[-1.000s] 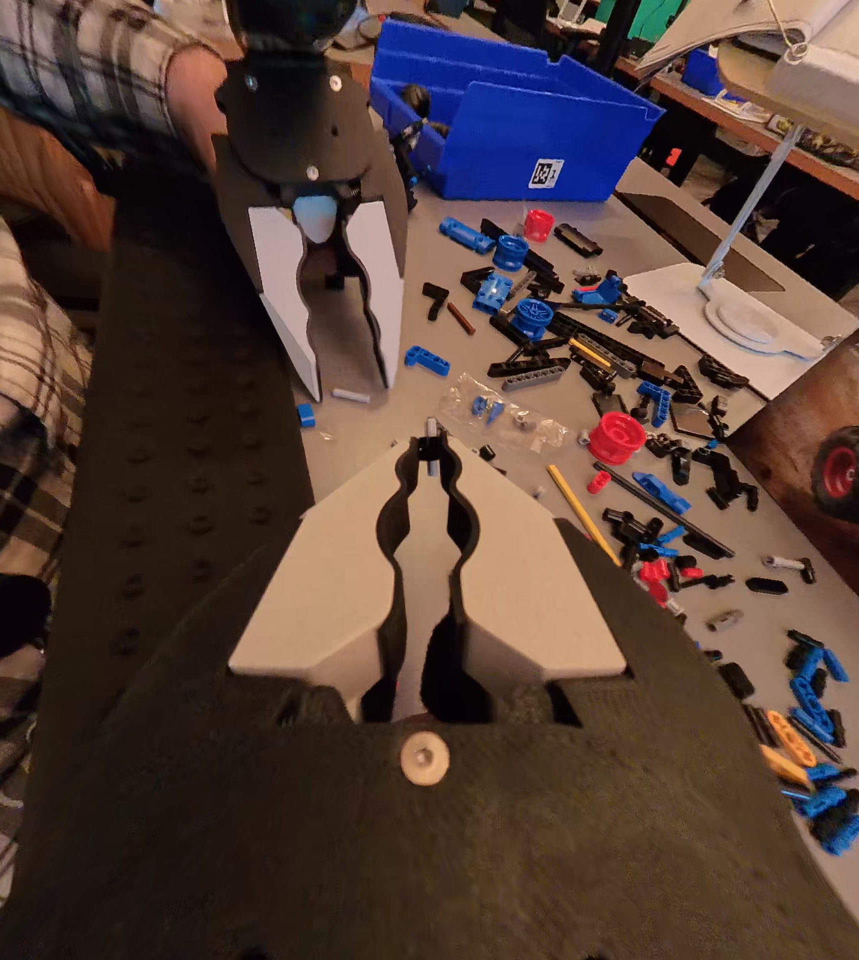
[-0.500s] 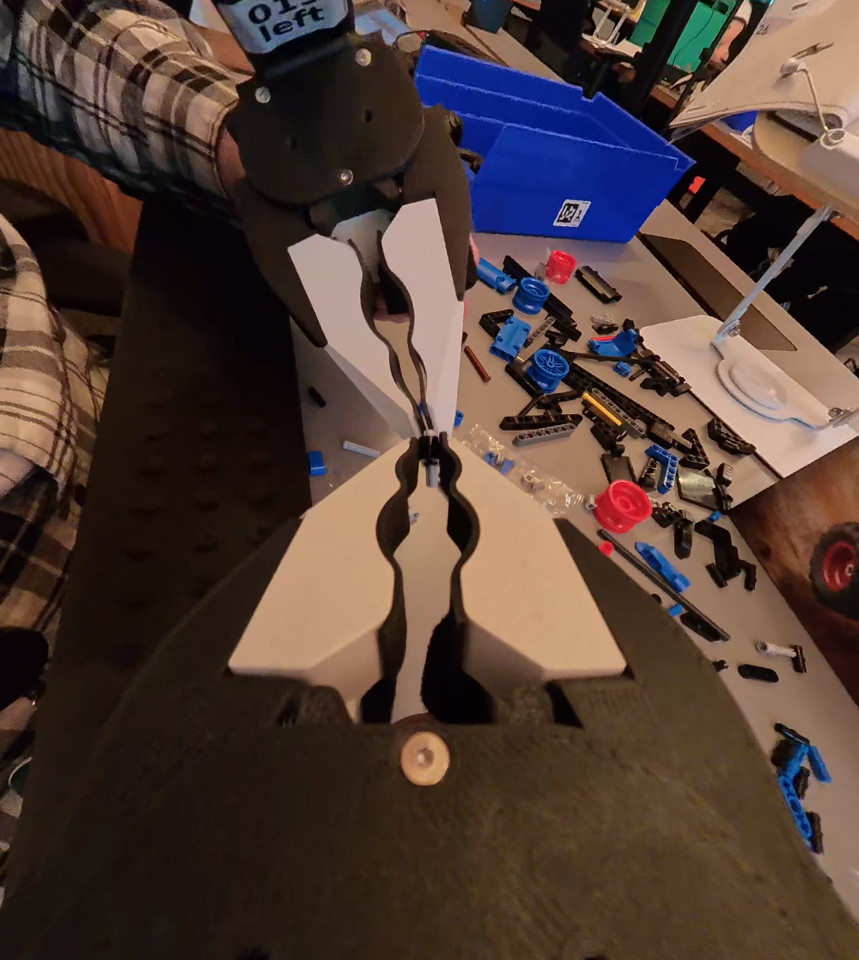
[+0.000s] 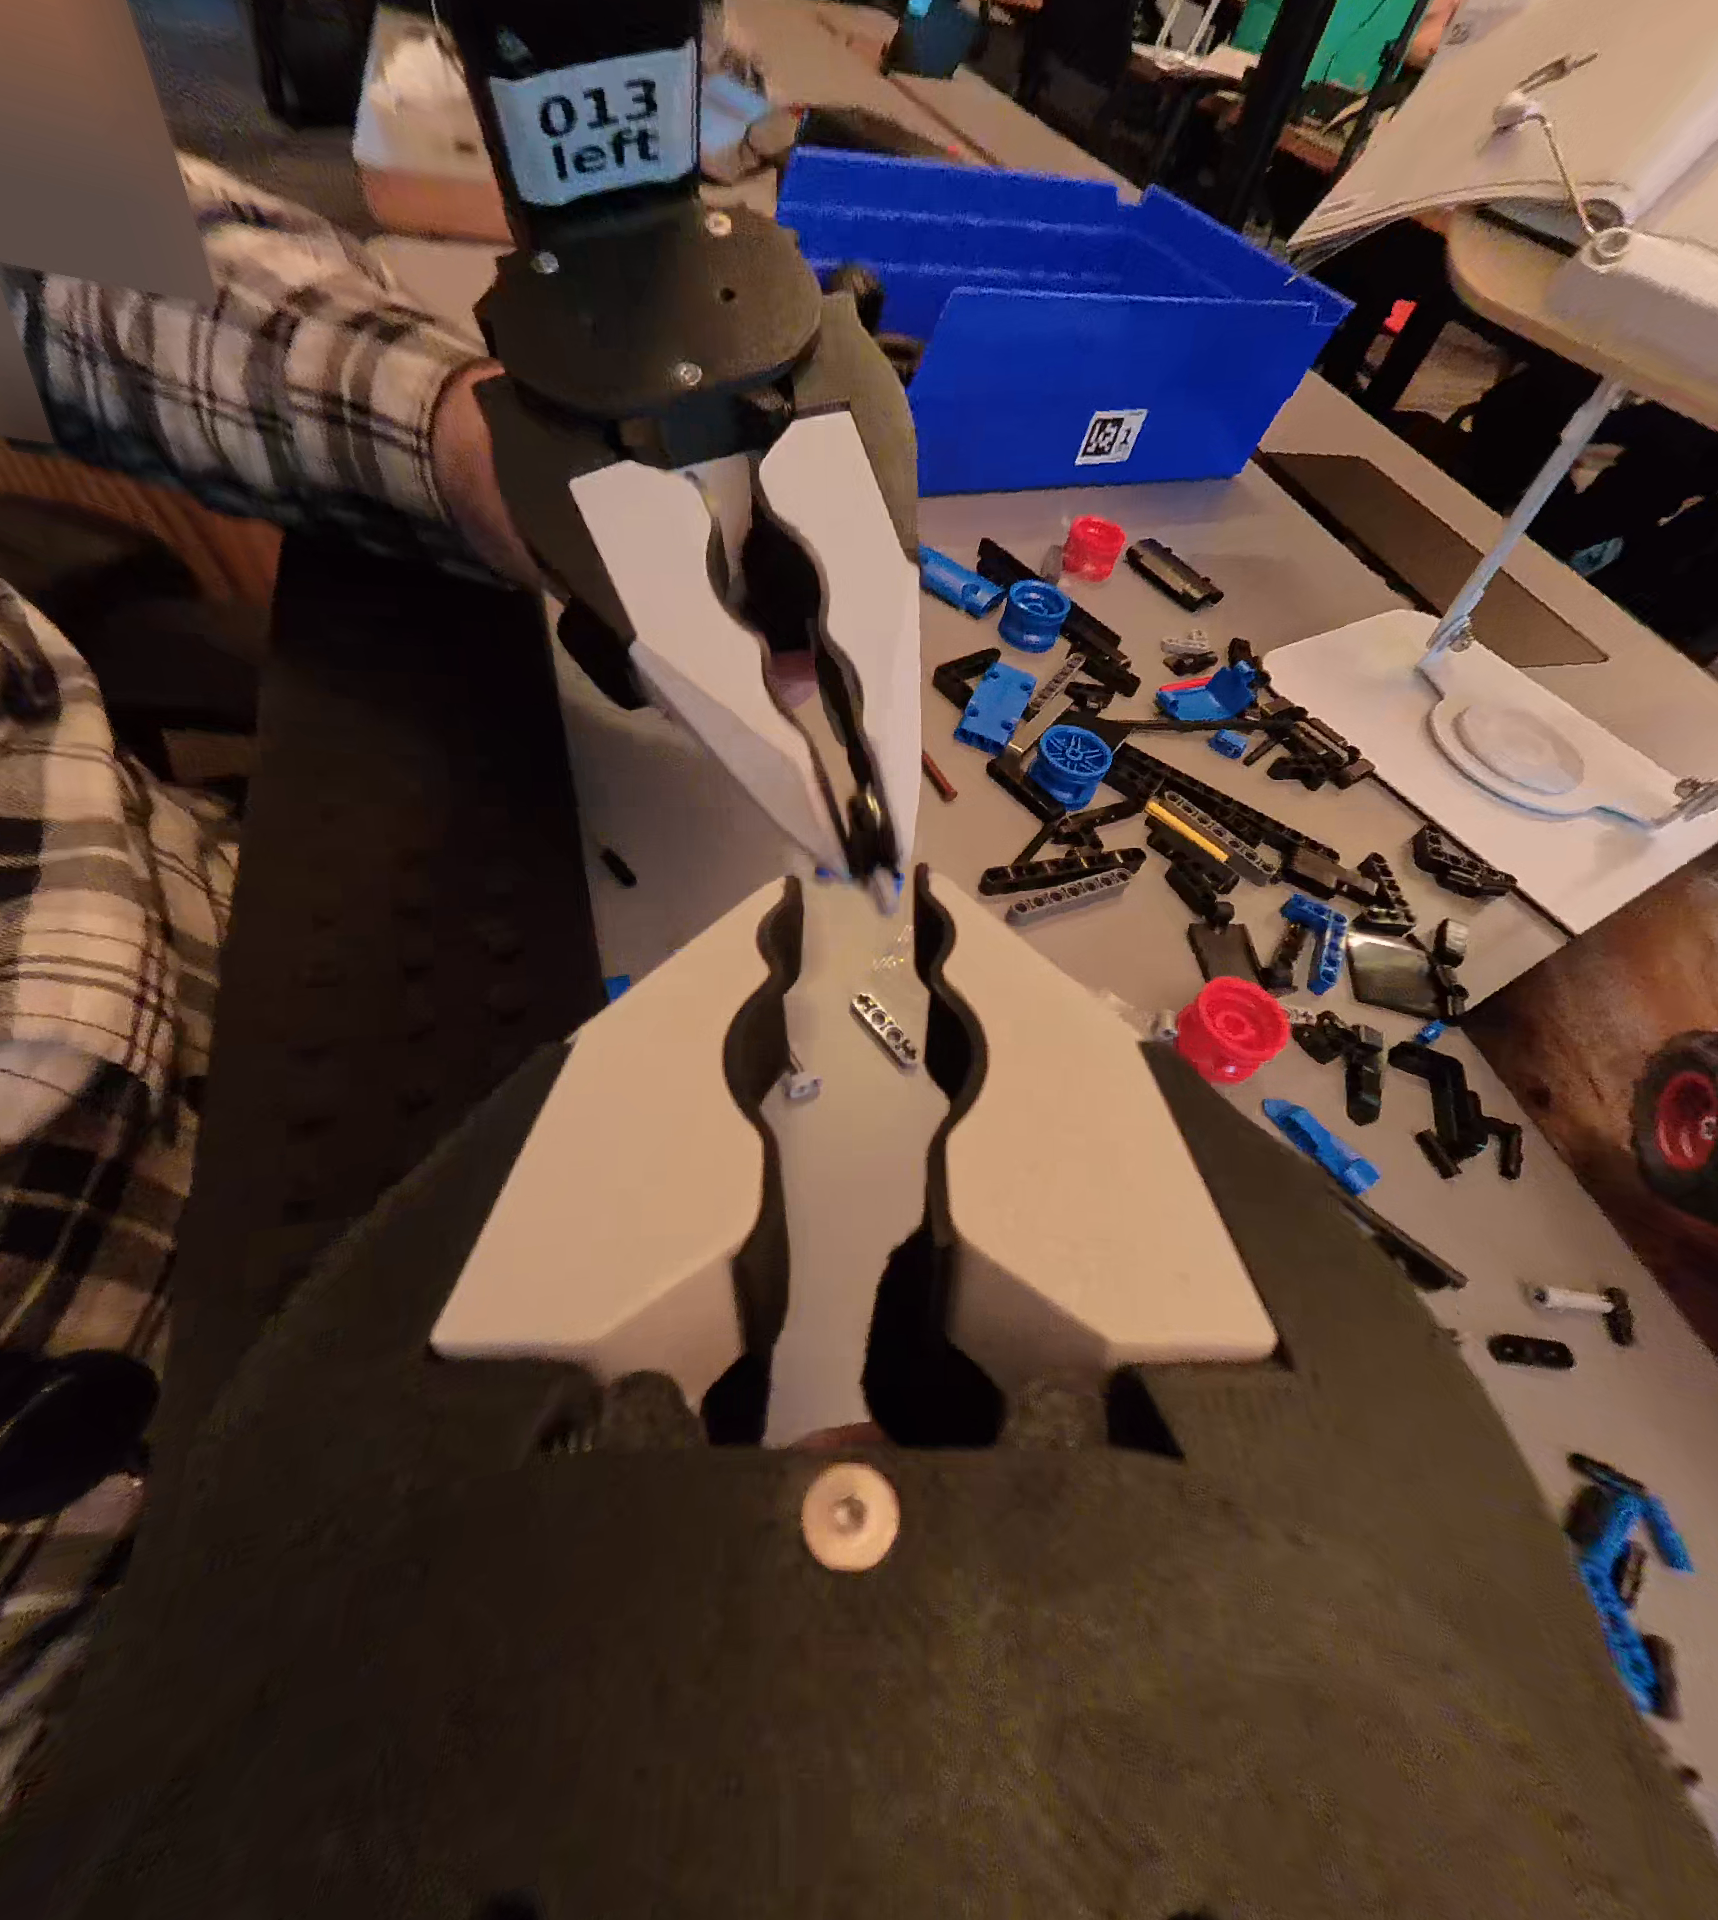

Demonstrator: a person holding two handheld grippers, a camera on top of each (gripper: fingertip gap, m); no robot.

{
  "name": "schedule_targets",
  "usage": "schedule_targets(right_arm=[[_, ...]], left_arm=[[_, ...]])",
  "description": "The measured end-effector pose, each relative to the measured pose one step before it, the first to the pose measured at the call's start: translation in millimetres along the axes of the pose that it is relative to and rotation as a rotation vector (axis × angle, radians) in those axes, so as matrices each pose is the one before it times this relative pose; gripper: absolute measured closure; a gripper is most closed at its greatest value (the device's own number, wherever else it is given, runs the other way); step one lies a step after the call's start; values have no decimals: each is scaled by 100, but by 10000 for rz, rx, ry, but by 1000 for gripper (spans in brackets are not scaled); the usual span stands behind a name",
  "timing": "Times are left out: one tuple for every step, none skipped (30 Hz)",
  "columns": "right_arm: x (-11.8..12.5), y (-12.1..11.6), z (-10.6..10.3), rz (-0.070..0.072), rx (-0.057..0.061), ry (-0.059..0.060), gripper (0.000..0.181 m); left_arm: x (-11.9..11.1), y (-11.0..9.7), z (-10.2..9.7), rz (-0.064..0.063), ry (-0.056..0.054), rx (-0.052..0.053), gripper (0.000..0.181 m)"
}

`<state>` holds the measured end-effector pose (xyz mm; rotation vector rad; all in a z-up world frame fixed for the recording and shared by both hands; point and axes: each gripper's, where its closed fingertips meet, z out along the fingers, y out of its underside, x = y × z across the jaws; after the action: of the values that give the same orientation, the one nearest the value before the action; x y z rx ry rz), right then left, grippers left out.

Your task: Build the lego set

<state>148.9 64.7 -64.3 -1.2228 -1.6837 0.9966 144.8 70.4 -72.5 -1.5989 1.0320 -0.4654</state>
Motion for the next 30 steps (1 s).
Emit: schedule_targets(right_arm=[[156, 63, -215, 164, 134, -39, 166], [236, 124, -72, 46, 74, 98, 171], [122, 30, 48, 40, 76, 83, 173], [-98, -259, 79, 86, 209, -31, 173], [-120, -390, 93, 123, 236, -55, 173], [45, -234, 93, 50, 131, 36, 173], [138, -166, 51, -12, 84, 73, 172], [-11, -226, -15, 81, 136, -70, 172], [-223, -114, 34, 112, 87, -202, 175], [-157, -22, 83, -6, 42, -103, 176], [-8, 39, 75, -47, -10, 14, 176], [-21, 20, 9, 25, -6, -39, 176], [-33, -53, 4, 4, 54, -44, 176], [8, -19, 11, 7, 33, -16, 176], [18, 19, -1, 26, -3, -17, 176], [19, -69, -26, -8, 53, 4, 176], [-22, -117, -6, 65, 83, -18, 176], [-54, -53, -6, 66, 31, -54, 176], [-23, -58, -21, -192, 2, 54, 176], [-58, -124, -23, -318, -1, 113, 177], [-104, -249, -41, -179, 52, 39, 177], [-70, -246, -33, -99, 115, 29, 177], [-64, -46, -21, -78, 21, -23, 178], [-74, 128, -10, -38, -40, -86, 178], [-93, 0, 3, 17, 23, -51, 178], [-115, -173, -8, -28, 54, 7, 178], [-79, -188, 5, -42, 45, 34, 178], [-68, -156, -15, 30, 101, -31, 178], [-95, -72, -56, 103, 124, -115, 178], [-73, -45, -40, 114, 112, -81, 178]], left_arm=[[-155, -647, -384, -514, 173, 524, 175], [119, -506, -257, -396, 277, 369, 175], [-174, -240, -103, -194, -5, 150, 175], [-45, -112, -26, -74, 26, 72, 175], [180, -120, 36, -99, 152, 71, 175], [154, -81, 57, -54, 89, 47, 175], [133, 41, 78, 49, 55, -42, 175], [115, 100, 66, 88, 42, -73, 175], [83, -103, -2, 10, 39, 55, 175], [43, -103, 7, -60, 46, 53, 175], [-16, 7, 4, -30, 21, -2, 175], [20, 52, -11, 15, 43, -5, 175], [41, -63, -15, -21, 24, 53, 175], [-15, -52, -6, -13, 2, 3, 175], [-10, 50, 11, 49, 0, -67, 175], [-20, -56, -5, 86, -24, 16, 175], [7, -128, -32, 37, -9, 71, 175], [57, -36, -38, -45, 59, 30, 175], [13, -34, -20, -8, 23, 32, 175], [61, -135, -61, 67, 19, 86, 175], [116, -233, -123, 22, 74, 133, 175], [39, -283, -105, -51, 58, 136, 175], [77, 10, -24, 92, 11, -38, 175], [75, 165, 35, 215, -54, -110, 175], [81, -5, -50, 68, 9, 15, 175], [135, -190, -117, -137, 122, 111, 175], [68, -135, -94, -92, 77, 77, 175], [62, -116, -77, 24, 24, 40, 175], [132, -57, -2, 95, 21, -40, 175], [73, -32, -9, 20, 17, -3, 175]])
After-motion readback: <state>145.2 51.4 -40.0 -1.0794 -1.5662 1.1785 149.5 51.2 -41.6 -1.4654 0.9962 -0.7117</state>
